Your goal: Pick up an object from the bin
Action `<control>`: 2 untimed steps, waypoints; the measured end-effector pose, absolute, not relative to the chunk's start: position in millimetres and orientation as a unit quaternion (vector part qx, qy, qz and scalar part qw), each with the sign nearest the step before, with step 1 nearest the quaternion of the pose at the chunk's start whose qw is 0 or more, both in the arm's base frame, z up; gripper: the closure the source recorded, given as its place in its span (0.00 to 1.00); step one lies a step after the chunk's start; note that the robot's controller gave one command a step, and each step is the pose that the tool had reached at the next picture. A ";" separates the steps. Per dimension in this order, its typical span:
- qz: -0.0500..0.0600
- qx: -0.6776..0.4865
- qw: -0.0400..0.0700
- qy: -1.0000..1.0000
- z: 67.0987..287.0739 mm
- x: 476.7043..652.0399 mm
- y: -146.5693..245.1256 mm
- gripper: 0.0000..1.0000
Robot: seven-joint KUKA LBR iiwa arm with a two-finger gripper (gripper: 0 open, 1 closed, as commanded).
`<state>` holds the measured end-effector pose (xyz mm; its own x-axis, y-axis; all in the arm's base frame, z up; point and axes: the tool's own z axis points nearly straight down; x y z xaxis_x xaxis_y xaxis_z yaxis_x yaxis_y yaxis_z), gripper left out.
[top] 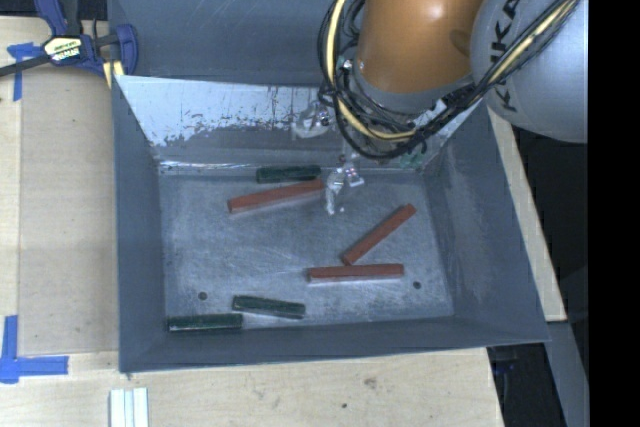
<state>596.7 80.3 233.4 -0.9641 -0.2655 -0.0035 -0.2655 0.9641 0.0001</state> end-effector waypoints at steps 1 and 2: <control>0.000 -0.136 0.005 0.991 184.7 590.7 82.7 0.00; 0.000 -0.155 0.004 0.988 115.8 585.4 62.1 0.00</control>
Offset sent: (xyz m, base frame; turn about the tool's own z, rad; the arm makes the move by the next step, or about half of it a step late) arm -0.0165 -0.0367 -0.1634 -0.0728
